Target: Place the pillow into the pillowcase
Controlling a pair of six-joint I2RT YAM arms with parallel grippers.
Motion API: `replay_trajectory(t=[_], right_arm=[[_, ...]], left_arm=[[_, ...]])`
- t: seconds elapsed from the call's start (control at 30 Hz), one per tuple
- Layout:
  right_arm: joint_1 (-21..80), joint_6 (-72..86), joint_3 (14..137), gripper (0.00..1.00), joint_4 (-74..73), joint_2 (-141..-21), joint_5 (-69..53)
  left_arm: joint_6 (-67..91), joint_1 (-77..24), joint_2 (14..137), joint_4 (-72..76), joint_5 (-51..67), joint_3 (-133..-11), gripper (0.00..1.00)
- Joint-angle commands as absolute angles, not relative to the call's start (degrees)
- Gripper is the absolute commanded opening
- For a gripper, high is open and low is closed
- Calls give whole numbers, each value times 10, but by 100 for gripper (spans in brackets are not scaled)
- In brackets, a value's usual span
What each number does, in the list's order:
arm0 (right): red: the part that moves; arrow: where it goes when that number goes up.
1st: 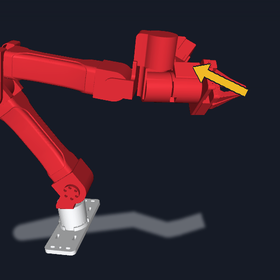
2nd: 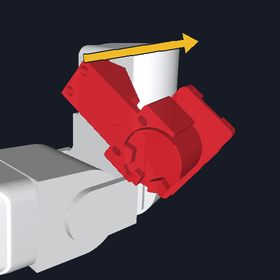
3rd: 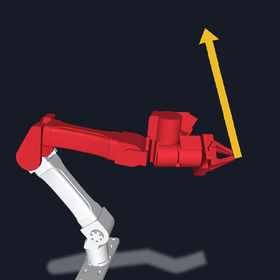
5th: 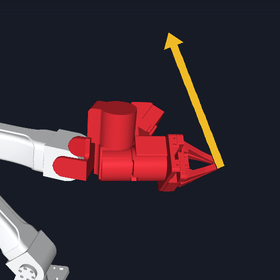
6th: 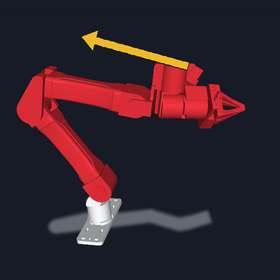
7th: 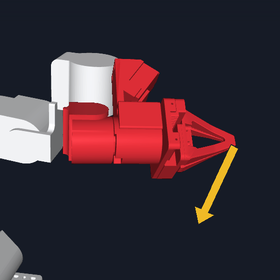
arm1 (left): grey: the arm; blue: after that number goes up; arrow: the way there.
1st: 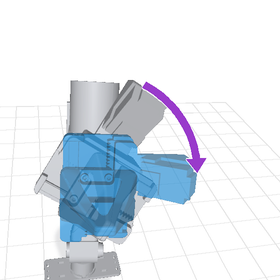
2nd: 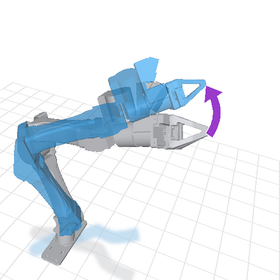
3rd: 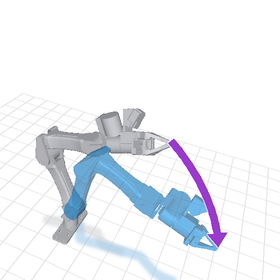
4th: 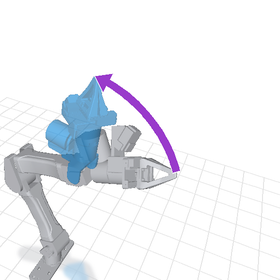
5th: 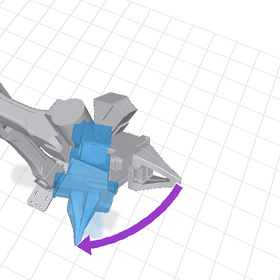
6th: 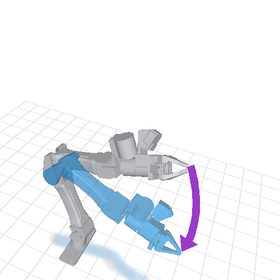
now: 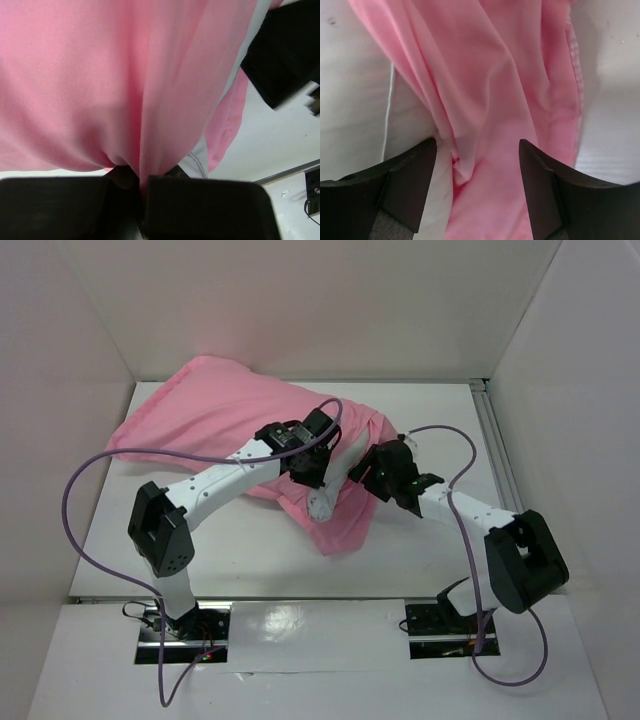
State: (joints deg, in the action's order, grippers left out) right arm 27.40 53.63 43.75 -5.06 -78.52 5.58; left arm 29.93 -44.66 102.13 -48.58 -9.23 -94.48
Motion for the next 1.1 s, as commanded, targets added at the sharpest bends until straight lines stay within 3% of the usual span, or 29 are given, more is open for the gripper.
replay_trajectory(t=[0.0, 0.27, 0.33, 0.47, 0.63, 0.77, 1.07], right_arm=[[291, 551, 477, 71, -19, -823, 86], [331, 570, 483, 54, -26, -868, 139], [337, 576, 461, 46, 3, -868, 139], [337, 553, 477, 0, -16, -875, 139], [342, 445, 477, 0, -41, -799, 67], [351, 341, 489, 0, -77, -759, -123], [515, 229, 544, 0, -178, -716, -196]], left_arm=[[294, -438, 1012, -444, -73, -989, 0], [305, -426, 1012, -432, -51, -1012, 0], [305, -426, 1012, -425, -46, -1012, 0], [316, -426, 1012, -420, -53, -1012, 0], [355, -407, 1019, -415, -71, -1024, 0], [395, -386, 1002, -370, -86, -986, 0], [483, -381, 1027, -348, -155, -983, 0]])
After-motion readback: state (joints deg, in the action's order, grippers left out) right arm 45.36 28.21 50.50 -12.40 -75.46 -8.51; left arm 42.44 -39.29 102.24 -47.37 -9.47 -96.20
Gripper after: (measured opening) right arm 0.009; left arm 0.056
